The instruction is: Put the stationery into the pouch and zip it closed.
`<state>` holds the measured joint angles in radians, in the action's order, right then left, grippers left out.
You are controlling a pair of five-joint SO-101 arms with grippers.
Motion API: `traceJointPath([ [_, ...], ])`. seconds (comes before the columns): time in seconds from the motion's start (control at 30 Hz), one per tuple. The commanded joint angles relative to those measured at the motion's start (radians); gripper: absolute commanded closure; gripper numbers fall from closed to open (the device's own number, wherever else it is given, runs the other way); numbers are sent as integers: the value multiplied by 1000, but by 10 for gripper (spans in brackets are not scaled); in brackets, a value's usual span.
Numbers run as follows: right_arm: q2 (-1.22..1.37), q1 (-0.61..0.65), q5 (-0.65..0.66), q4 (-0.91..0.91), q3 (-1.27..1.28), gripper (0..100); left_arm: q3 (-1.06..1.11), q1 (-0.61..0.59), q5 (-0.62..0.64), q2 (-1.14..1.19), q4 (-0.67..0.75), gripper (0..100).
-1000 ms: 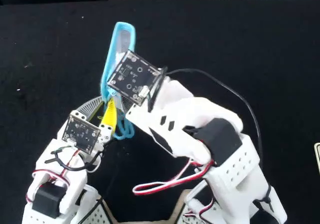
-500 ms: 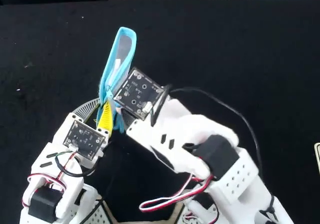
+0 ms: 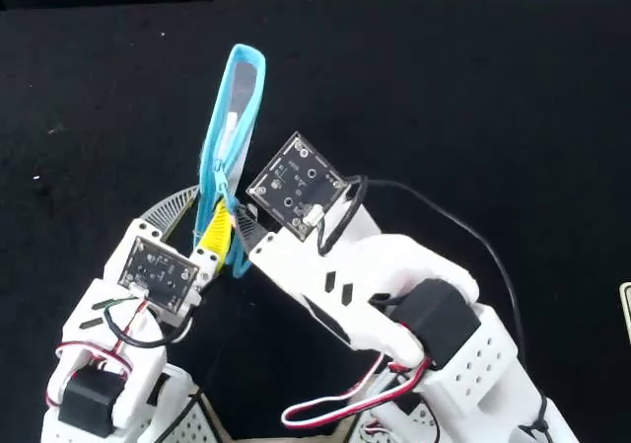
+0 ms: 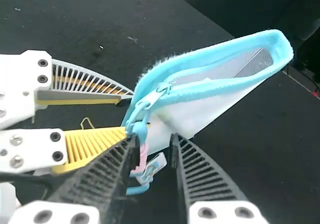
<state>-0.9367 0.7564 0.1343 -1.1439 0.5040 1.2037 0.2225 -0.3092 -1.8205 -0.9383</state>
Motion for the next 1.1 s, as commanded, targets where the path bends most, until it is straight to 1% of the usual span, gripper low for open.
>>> traceJointPath([
  [0.0,-44,8,-11,15,-7,893,18,-8,15,0,54,877],
  [0.07,-84,35,-11,12,-5,893,25,-8,17,0,52,877],
  [0.17,-127,103,-17,-5,2,893,24,-8,55,0,54,877],
  [0.23,-136,137,-12,25,41,893,19,-7,71,0,54,877],
  [0.3,-134,137,-11,69,91,893,16,12,69,0,51,877],
  [0.47,-140,84,-17,186,186,893,22,33,69,0,48,877],
  [0.63,-140,20,-17,238,203,893,36,33,68,0,46,877],
  [0.83,-160,6,-15,227,203,894,36,30,64,0,46,877],
  [1.0,-266,9,-11,126,173,893,36,28,64,0,48,877],
  [1.07,-298,6,-11,115,182,893,36,33,68,0,51,877],
])
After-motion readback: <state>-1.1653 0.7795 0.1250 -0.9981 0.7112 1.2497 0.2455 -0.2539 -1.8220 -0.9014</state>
